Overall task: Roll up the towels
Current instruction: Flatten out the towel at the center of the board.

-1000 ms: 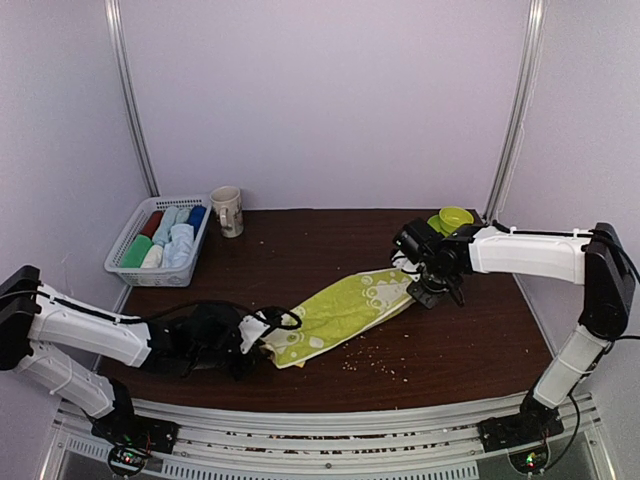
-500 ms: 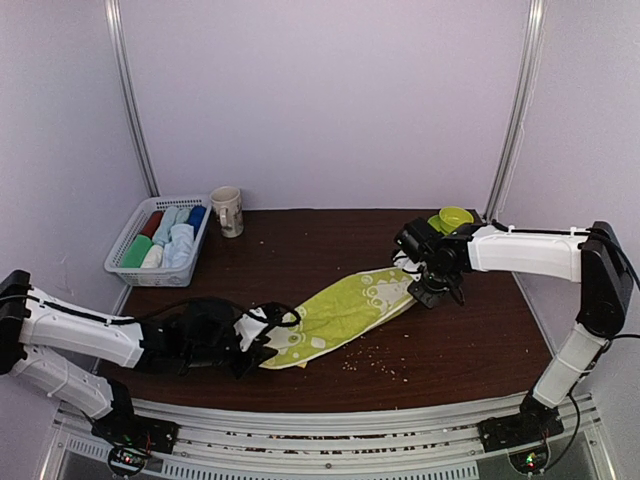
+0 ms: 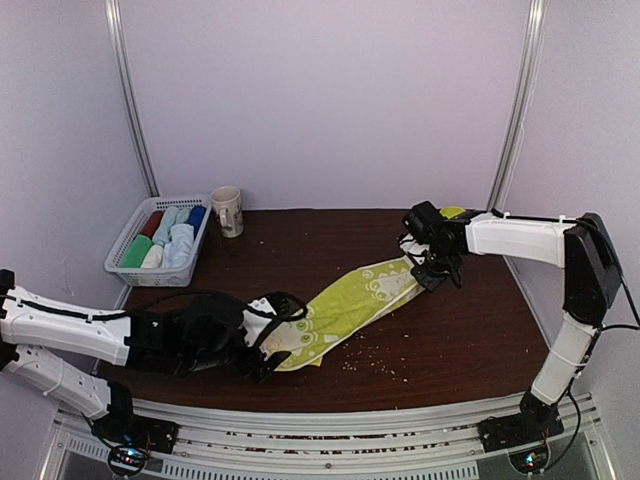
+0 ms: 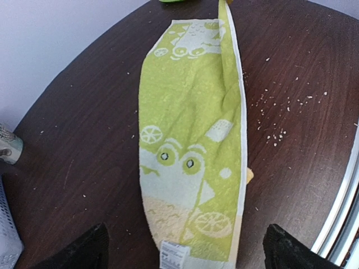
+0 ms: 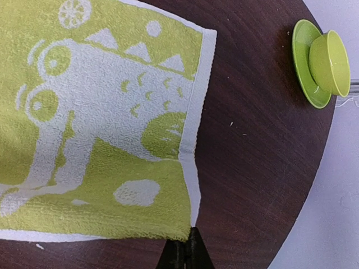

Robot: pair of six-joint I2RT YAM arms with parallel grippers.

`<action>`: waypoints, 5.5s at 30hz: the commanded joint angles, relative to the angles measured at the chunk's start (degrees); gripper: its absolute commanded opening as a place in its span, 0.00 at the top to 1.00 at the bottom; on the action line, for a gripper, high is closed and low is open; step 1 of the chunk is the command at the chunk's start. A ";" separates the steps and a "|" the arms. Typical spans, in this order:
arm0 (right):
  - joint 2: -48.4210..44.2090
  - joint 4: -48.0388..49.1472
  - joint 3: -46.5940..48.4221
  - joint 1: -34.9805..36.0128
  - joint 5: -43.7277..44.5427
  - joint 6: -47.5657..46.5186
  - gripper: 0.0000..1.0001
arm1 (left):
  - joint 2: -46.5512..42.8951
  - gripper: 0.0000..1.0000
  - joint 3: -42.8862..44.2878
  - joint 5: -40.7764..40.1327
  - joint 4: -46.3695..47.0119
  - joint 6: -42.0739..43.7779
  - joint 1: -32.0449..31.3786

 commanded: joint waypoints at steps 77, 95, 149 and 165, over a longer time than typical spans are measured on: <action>-29.63 -11.94 -1.49 1.87 -13.51 0.65 1.00 | -2.56 1.00 25.99 -34.46 -30.47 -2.10 0.64; 4.16 -4.25 2.66 7.85 -15.82 0.49 0.72 | 20.39 1.00 23.55 -35.38 -34.82 -14.53 0.72; -44.45 8.81 -8.24 3.95 -4.85 6.48 1.00 | -3.65 1.00 24.63 -36.21 -27.27 -6.98 4.50; -44.10 13.86 -18.47 4.25 4.33 13.62 1.00 | 6.72 1.00 28.12 -32.94 -27.00 -2.21 10.12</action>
